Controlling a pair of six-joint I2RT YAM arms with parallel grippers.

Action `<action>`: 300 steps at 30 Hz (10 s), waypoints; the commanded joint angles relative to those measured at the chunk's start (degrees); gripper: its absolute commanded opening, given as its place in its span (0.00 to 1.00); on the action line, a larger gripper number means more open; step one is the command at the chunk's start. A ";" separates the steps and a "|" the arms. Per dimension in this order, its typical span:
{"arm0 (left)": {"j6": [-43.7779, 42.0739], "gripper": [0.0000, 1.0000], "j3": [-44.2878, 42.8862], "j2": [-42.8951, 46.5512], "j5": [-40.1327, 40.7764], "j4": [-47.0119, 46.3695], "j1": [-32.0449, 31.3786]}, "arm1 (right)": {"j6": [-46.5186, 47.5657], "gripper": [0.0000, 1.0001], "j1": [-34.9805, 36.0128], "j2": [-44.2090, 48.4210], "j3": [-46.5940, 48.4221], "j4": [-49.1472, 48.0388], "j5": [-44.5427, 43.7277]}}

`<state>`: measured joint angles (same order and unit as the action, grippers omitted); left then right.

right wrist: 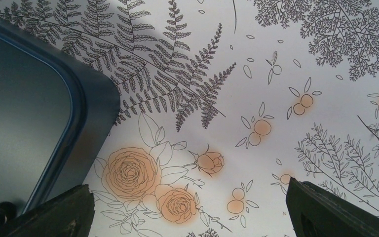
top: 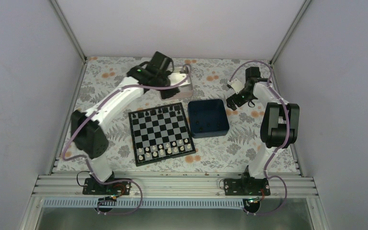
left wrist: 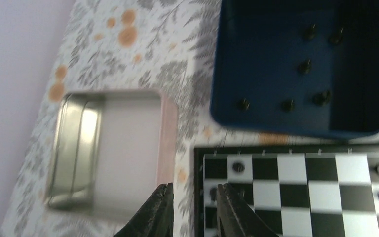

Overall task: Set up the chess pieces on the board
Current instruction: Pick up the chess piece from the storage box, then place the chess piece on the chessboard, then pick up the chess piece from the storage box.

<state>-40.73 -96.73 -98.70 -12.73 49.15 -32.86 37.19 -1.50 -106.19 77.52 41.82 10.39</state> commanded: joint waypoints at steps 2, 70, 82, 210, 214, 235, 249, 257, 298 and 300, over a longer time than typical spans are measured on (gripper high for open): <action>1.49 0.25 -8.15 -11.90 -2.18 -4.71 -5.35 | -0.72 1.00 0.13 -0.77 0.62 -0.25 -0.22; -4.31 0.36 -30.56 -42.88 7.49 8.86 -13.21 | 0.83 1.00 -0.17 -2.17 0.09 1.58 2.52; -6.80 0.39 -39.55 -44.74 11.70 20.88 -15.01 | 1.26 1.00 -0.15 -2.16 0.16 2.38 3.38; -1.16 0.05 35.09 3.95 11.92 -9.36 9.34 | 0.89 1.00 0.58 -5.54 1.50 5.32 -0.11; -1.42 0.05 36.30 4.60 12.39 -10.51 10.29 | 0.91 1.00 0.53 -5.67 1.43 5.36 -0.11; -2.91 0.05 35.51 4.11 12.23 -7.75 12.20 | 0.95 1.00 0.53 -5.91 1.30 5.45 -0.20; -3.30 0.11 33.73 3.07 12.18 -6.87 12.31 | 1.13 1.00 0.53 -5.69 0.69 5.35 -0.37; -3.47 0.14 32.55 3.02 11.54 -5.54 12.35 | 1.33 1.00 0.53 -5.65 0.32 5.29 -0.29; -5.35 0.41 -22.77 -31.38 7.79 11.62 -16.17 | 1.87 1.00 -0.16 -4.62 0.32 5.36 1.38; -5.84 0.31 -21.23 -31.63 8.13 10.75 -16.64 | 1.88 1.00 -0.17 -4.63 0.16 5.28 1.34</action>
<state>-44.71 -119.66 -130.93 -4.64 60.49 -48.03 38.79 -1.56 -111.09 77.65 46.39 10.50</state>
